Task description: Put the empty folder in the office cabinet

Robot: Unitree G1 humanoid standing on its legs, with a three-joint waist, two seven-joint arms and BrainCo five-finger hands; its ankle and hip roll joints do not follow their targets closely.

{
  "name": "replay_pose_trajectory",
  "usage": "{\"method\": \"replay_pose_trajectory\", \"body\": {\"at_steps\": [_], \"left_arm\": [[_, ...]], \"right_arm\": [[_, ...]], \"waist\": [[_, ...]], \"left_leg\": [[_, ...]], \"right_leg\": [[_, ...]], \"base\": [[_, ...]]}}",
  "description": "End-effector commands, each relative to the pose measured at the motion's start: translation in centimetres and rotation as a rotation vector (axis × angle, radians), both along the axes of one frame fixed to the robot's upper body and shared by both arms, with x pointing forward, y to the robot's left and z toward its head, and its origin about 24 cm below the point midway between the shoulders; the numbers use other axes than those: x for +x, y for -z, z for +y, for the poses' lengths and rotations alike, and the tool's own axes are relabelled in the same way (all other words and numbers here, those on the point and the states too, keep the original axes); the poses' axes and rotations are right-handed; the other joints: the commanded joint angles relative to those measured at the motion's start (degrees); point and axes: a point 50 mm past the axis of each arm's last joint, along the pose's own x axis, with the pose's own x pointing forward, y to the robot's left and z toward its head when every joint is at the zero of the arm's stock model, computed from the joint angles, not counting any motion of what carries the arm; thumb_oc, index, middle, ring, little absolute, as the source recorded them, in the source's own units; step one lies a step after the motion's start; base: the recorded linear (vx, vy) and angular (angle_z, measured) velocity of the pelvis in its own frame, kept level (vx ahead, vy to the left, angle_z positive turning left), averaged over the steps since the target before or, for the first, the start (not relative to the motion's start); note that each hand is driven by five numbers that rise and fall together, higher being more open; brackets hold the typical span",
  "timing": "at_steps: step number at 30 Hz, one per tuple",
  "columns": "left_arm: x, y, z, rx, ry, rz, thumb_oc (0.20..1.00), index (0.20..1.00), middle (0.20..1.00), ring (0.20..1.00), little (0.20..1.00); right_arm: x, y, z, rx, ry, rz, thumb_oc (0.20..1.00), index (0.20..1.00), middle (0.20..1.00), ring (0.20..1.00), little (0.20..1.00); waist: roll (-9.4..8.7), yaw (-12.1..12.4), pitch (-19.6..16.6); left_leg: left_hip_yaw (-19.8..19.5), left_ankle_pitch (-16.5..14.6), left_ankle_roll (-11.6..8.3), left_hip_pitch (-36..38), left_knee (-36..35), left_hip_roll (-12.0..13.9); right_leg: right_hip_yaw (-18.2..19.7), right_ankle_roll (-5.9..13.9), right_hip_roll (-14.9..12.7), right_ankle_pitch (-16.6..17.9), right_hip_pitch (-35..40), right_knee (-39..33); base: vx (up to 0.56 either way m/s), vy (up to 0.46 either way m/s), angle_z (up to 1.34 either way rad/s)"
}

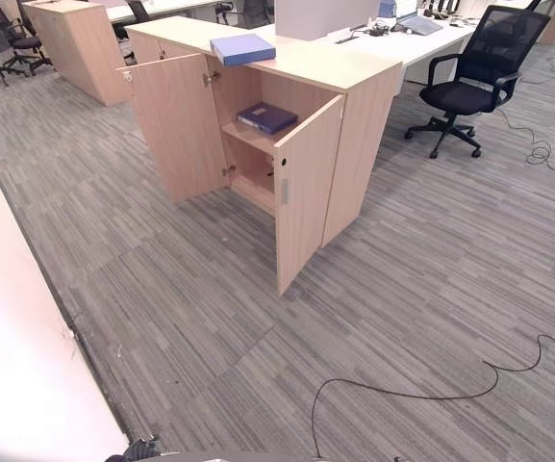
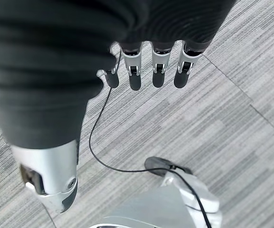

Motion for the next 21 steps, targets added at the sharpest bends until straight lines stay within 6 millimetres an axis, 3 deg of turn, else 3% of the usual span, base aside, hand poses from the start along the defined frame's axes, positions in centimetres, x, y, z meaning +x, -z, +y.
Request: {"method": "replay_pose_trajectory", "body": {"at_steps": [1,21], "left_arm": [[2.34,-0.54,0.69,-0.002,-0.019,-0.051,1.000,1.000,1.000,1.000,1.000],[2.10,-0.53,0.86,-0.006,-0.065,-0.058,1.000,1.000,1.000,1.000,1.000]], "right_arm": [[1.70,-0.28,-0.26,-0.016,-0.046,-0.014,1.000,1.000,1.000,1.000,1.000],[1.97,-0.27,-0.03,-0.010,-0.044,-0.031,1.000,1.000,1.000,1.000,1.000]], "waist": [[-1.32,1.02,2.58],[-1.20,1.78,2.88]], "left_leg": [[1.35,-1.30,-2.28,1.29,0.15,0.51],[-0.15,-0.58,-2.66,0.41,0.15,0.88]], "right_leg": [[-2.23,3.17,-0.27,-2.36,2.01,0.37],[-2.57,2.88,0.21,-2.68,1.57,0.37]], "base": [[-0.01,-0.020,0.06],[-0.01,-0.008,0.03]]}}
